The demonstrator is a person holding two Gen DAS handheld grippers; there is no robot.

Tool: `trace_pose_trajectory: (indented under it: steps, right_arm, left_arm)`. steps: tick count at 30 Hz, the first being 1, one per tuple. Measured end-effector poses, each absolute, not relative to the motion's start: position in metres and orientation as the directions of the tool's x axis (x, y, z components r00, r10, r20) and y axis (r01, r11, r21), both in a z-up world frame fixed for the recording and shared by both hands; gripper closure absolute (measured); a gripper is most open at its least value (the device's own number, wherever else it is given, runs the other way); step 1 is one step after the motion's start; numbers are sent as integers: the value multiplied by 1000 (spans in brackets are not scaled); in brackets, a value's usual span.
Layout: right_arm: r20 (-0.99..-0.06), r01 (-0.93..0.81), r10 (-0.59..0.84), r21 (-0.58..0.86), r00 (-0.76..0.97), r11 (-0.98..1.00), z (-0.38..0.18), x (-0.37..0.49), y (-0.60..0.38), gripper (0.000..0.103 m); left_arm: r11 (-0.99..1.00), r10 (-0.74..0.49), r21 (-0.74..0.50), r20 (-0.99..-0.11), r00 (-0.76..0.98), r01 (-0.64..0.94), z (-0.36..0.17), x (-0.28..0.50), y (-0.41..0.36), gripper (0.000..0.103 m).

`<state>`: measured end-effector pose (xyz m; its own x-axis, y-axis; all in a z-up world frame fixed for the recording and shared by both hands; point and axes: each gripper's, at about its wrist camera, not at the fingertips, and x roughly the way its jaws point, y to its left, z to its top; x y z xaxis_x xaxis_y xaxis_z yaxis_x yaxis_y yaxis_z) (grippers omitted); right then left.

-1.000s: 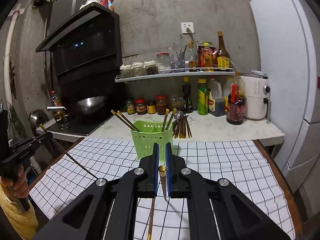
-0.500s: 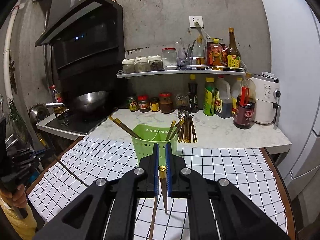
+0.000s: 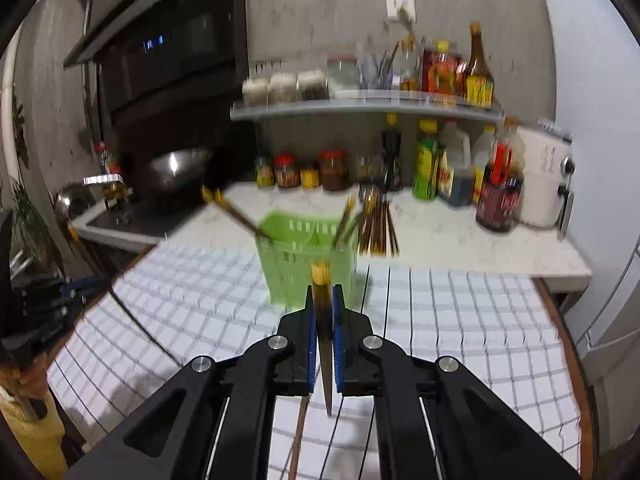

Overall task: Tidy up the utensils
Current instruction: 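Lift both held chopsticks and carry them up over the green utensil holder, then open the left tool to drop its chopstick into the holder while the right tool releases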

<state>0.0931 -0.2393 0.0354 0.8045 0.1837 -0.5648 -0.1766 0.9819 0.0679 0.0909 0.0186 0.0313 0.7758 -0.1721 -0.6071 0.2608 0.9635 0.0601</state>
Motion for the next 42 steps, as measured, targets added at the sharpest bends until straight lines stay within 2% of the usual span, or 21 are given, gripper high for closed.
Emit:
trace_pose_trajectory:
  steps: [7, 15, 18, 22, 28, 31, 33, 35, 39, 42]
  right_arm:
    - [-617, -161, 185, 95, 765, 982, 0, 93, -241, 96]
    - [-596, -135, 158, 83, 787, 987, 0, 80, -247, 97]
    - [-591, -136, 157, 81, 792, 987, 5, 80, -251, 97]
    - [-564, -165, 193, 100, 803, 981, 21, 85, -250, 97]
    - [-393, -216, 215, 43, 894, 976, 93, 96, -231, 97]
    - [-306, -201, 194, 9, 932, 980, 125, 113, -227, 97]
    - [-273, -185, 177, -6, 946, 983, 137, 133, -227, 97]
    - [-279, -169, 157, -20, 947, 985, 138, 158, -227, 97]
    - [-356, -169, 160, 6, 921, 986, 119, 201, -227, 97]
    - [-410, -167, 157, 11, 898, 986, 101, 224, -225, 97]
  left_arm:
    - [965, -162, 39, -685, 710, 258, -6, 99, 16, 96]
    - [969, -189, -10, -668, 720, 246, -14, 87, 20, 97]
    - [970, -205, -30, -635, 745, 241, -8, 82, 23, 97]
    - [968, -239, -63, -541, 806, 245, 20, 84, 28, 97]
    - [971, -240, -58, -339, 910, 234, 103, 109, 30, 97]
    - [962, -273, -92, -303, 913, 257, 133, 138, 27, 97]
    - [955, -297, -110, -309, 904, 276, 141, 161, 21, 97]
    - [947, -320, -111, -342, 884, 300, 139, 191, 7, 97]
    - [941, -335, -106, -442, 832, 322, 116, 242, -20, 97]
    - [921, -385, -162, -518, 764, 354, 94, 275, -31, 97]
